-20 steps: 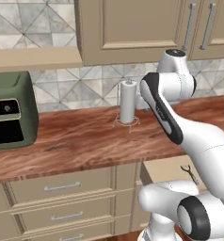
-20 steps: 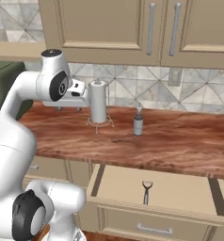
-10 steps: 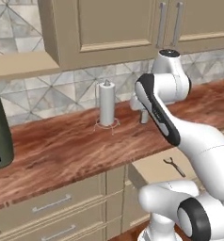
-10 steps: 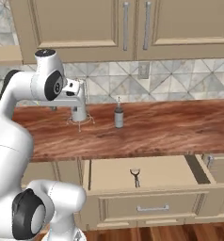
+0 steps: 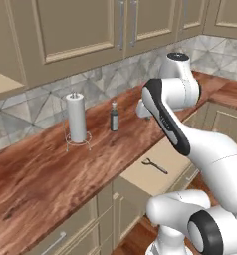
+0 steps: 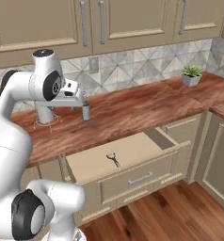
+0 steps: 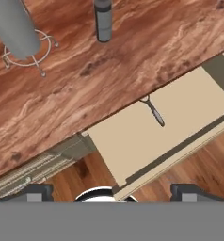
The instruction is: Pick the peeler from the drawer and place it on the counter.
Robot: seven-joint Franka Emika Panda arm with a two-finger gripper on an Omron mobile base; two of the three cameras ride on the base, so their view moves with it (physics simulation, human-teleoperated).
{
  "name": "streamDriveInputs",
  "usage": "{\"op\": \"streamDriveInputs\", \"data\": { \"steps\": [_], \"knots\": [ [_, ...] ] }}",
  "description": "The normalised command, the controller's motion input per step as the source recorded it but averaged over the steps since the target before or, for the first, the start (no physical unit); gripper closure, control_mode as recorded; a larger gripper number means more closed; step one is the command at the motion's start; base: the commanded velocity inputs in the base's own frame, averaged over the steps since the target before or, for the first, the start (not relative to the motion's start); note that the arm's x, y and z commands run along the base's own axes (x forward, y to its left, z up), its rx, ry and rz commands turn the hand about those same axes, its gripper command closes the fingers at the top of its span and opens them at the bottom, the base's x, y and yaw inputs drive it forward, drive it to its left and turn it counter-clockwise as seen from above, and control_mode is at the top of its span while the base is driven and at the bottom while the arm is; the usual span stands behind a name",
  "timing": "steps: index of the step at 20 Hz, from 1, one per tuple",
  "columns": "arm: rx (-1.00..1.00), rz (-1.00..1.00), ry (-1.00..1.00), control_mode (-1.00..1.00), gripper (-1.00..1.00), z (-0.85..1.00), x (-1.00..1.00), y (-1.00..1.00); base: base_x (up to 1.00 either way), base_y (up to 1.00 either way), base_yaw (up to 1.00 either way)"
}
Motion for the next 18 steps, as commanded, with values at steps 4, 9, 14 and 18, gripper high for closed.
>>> {"op": "streamDriveInputs", "data": {
  "steps": [4, 9, 14, 18],
  "knots": [
    [0.00, 0.00, 0.00, 1.00, -1.00, 0.00, 0.00, 0.00, 0.00, 0.65, -0.60],
    [0.00, 0.00, 0.00, 1.00, -1.00, 0.00, 0.00, 0.00, 0.00, 0.56, -0.58],
    [0.01, -0.48, -0.01, -1.00, -1.00, -0.45, 0.00, 0.20, 0.00, 0.09, -0.12],
    [0.02, -0.49, 0.05, -1.00, -1.00, -0.54, 0.00, -0.08, 0.00, 0.00, 0.00]
  ]
}}
